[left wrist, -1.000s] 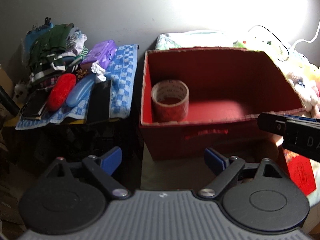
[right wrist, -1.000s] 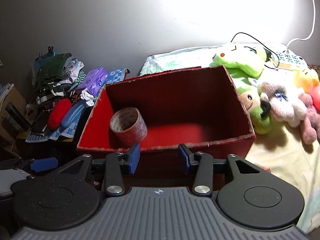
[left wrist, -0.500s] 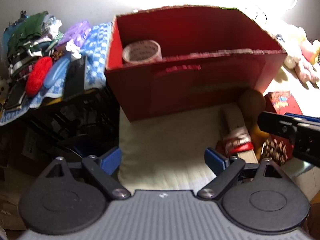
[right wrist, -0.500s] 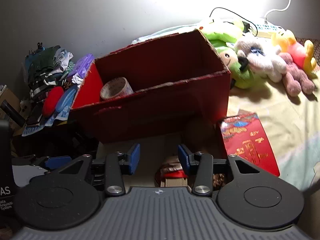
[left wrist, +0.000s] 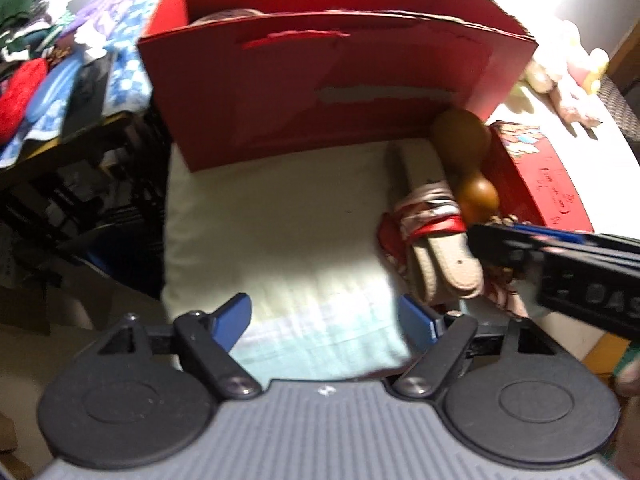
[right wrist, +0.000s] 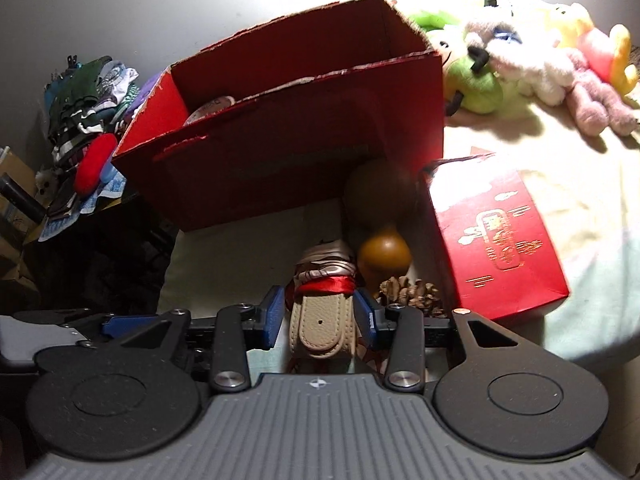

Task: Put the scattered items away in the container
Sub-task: 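Reach the right tool down to the beige leather strap and grasp it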

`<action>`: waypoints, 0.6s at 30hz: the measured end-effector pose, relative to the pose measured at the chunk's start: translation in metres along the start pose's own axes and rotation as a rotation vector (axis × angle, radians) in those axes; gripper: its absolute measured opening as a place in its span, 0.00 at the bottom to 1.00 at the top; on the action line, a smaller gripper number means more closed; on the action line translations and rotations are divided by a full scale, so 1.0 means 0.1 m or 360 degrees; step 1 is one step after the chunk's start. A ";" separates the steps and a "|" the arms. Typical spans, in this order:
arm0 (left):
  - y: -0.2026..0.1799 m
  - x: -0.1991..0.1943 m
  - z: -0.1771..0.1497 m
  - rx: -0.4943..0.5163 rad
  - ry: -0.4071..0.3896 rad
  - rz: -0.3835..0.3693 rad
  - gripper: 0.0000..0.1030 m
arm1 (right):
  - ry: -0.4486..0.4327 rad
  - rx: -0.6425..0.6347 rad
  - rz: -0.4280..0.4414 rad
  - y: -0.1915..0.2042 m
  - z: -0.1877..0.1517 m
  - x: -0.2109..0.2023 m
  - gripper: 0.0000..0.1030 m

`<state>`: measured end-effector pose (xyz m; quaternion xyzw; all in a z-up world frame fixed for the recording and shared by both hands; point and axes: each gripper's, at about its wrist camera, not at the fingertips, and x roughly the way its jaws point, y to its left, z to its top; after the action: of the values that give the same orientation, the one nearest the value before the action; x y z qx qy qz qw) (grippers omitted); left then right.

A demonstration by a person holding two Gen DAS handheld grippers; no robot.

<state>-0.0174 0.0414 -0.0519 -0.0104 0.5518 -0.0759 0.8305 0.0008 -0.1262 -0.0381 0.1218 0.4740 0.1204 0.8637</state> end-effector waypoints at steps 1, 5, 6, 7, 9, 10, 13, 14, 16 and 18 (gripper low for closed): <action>-0.02 0.02 0.01 0.0014 0.0008 -0.0013 0.81 | 0.0020 0.0025 0.0017 -0.03 0.00 0.03 0.41; -0.13 0.14 0.05 0.0070 0.0061 -0.0031 0.81 | 0.0072 0.0126 0.0060 -0.14 0.02 0.13 0.41; -0.15 0.16 0.06 0.0082 0.0073 -0.0031 0.81 | 0.0074 0.0136 0.0066 -0.15 0.02 0.13 0.41; -0.16 0.18 0.08 0.0090 0.0082 -0.0032 0.81 | 0.0074 0.0141 0.0072 -0.16 0.02 0.14 0.41; -0.19 0.22 0.10 0.0101 0.0096 -0.0034 0.81 | 0.0080 0.0145 0.0072 -0.17 0.03 0.15 0.41; -0.20 0.24 0.12 0.0106 0.0102 -0.0036 0.81 | 0.0086 0.0144 0.0075 -0.18 0.04 0.16 0.41; -0.24 0.29 0.16 0.0124 0.0123 -0.0040 0.81 | 0.0104 0.0122 0.0096 -0.15 0.06 0.19 0.39; -0.25 0.30 0.17 0.0129 0.0132 -0.0048 0.81 | 0.0109 0.0113 0.0098 -0.13 0.06 0.20 0.39; -0.26 0.33 0.19 0.0134 0.0144 -0.0064 0.82 | 0.0122 0.0104 0.0098 -0.11 0.08 0.23 0.41; -0.24 0.34 0.20 0.0133 0.0148 -0.0080 0.83 | 0.0128 0.0089 0.0079 -0.09 0.12 0.25 0.41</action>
<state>0.0113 0.0115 -0.0730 0.0141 0.5857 -0.1201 0.8014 0.0245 -0.1274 -0.0546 0.1527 0.5085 0.1332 0.8369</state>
